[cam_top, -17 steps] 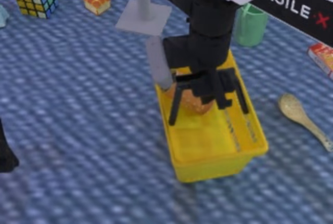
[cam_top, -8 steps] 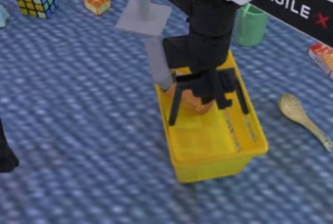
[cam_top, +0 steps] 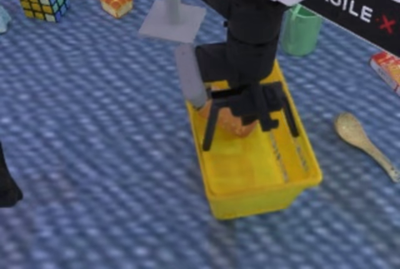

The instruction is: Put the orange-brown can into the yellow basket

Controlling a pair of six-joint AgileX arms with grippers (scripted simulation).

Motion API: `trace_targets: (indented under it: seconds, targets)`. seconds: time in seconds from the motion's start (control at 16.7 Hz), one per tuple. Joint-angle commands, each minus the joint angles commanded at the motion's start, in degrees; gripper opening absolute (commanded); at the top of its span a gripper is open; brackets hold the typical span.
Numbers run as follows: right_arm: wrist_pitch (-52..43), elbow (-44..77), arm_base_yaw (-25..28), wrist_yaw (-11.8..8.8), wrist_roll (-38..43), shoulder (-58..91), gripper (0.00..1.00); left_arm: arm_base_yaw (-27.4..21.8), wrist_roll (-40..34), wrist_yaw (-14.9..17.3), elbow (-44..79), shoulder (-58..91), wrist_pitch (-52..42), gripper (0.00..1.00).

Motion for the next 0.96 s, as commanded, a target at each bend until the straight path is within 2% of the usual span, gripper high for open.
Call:
trace_targets:
  seconds: [0.48,0.96]
  targets:
    - [-0.2,0.3,-0.1,0.0,-0.1,0.1,0.0,0.0,0.0,0.0,0.0,0.0,0.0,1.0]
    - [-11.4,11.1,-1.7,0.0,-2.1,-0.3,0.0,0.0,0.0,0.0,0.0,0.0,0.0,1.0]
